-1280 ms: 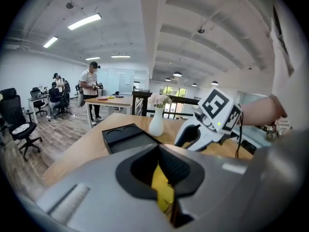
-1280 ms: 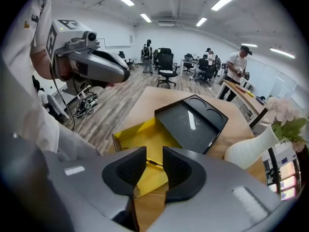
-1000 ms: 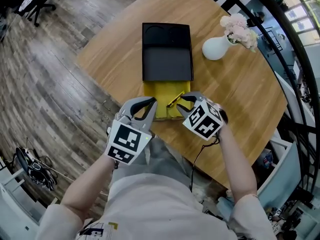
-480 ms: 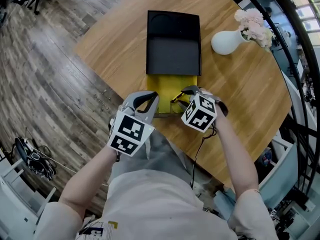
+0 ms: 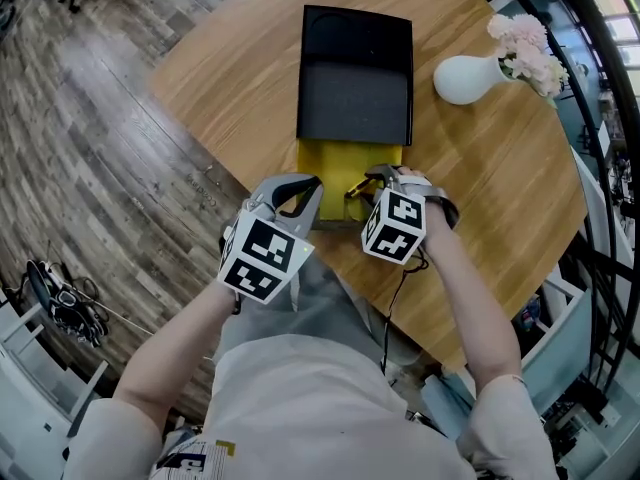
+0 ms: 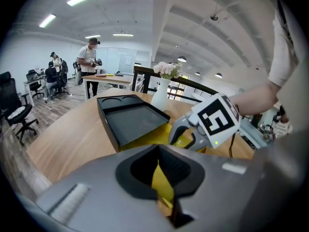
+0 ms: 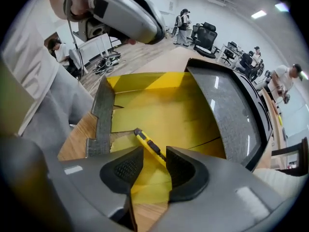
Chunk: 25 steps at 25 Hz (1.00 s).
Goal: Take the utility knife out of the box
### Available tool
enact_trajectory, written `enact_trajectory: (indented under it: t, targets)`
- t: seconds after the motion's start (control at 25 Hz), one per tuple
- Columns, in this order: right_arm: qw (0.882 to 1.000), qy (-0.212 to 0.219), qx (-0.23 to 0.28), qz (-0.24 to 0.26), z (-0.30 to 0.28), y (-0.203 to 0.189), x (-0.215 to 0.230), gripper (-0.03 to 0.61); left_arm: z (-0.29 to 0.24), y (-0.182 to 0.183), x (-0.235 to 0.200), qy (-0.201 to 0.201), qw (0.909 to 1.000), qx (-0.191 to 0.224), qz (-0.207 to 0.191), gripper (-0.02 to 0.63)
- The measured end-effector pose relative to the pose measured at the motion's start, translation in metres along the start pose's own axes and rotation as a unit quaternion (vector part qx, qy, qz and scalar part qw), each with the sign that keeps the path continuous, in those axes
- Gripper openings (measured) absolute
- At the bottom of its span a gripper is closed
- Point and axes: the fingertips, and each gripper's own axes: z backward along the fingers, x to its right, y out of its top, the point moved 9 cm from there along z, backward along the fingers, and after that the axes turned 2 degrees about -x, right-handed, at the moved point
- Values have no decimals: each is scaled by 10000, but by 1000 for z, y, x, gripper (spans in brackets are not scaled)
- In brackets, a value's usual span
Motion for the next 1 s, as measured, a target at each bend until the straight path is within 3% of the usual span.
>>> enact_trajectory:
  t: [0.28, 0.4, 0.56, 1.0]
  targets:
    - [9995, -118, -153, 261, -4, 4, -2, 146, -2, -6, 1, -6, 10000, -13, 34, 2]
    - [9993, -93, -194, 312, -5, 5, -5, 116, -3, -8, 2, 0, 10000, -75, 43, 2]
    - [9998, -159, -86, 109, -5, 6, -6, 41, -3, -8, 7, 8, 10000, -90, 33, 2]
    - [9978, -458, 199, -436, 20, 8, -12, 38, 26, -5, 15, -59, 9999, 105, 104, 2]
